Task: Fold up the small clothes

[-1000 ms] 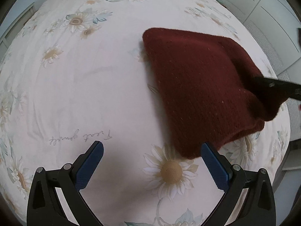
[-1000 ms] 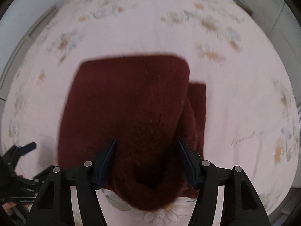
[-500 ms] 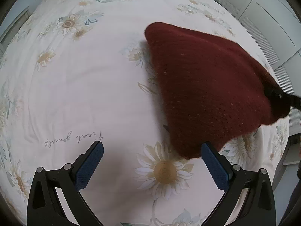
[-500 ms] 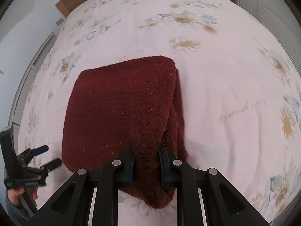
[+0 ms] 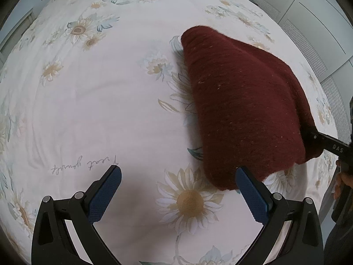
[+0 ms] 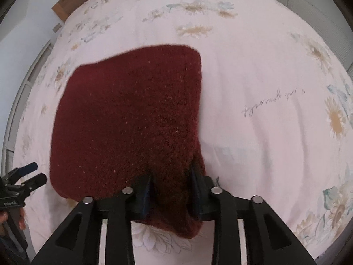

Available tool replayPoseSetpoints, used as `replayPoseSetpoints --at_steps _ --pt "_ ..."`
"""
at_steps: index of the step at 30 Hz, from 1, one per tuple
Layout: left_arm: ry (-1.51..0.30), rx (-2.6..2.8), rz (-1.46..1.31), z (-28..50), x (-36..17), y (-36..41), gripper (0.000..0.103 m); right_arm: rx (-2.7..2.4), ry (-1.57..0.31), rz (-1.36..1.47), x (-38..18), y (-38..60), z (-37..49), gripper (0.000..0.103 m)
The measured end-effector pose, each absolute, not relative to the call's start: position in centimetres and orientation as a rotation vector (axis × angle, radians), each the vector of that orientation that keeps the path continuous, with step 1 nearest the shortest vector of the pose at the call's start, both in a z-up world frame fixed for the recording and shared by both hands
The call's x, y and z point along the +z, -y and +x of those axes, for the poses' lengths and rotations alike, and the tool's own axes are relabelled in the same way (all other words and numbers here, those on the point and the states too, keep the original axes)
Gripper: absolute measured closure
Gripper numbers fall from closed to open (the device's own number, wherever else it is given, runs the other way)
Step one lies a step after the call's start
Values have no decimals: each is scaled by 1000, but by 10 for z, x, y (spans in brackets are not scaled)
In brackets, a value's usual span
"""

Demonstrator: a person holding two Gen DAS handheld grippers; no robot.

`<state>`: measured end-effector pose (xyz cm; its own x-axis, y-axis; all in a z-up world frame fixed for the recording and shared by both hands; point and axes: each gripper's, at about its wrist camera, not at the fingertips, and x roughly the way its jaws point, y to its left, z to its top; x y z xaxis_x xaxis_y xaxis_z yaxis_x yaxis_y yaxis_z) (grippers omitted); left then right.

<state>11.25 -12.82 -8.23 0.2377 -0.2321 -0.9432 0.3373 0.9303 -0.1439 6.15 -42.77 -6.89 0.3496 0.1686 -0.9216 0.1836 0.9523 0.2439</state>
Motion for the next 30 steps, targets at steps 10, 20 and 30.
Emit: replayPoseSetpoints --at_steps 10,20,30 --pt "-1206 -415 63 144 -59 153 1 24 -1203 255 -47 422 92 12" --pt "-1334 -436 36 185 -98 201 1 62 -1307 329 -102 427 115 1" --pt "-1369 -488 9 191 -136 206 0 165 -1257 479 -139 445 109 1"
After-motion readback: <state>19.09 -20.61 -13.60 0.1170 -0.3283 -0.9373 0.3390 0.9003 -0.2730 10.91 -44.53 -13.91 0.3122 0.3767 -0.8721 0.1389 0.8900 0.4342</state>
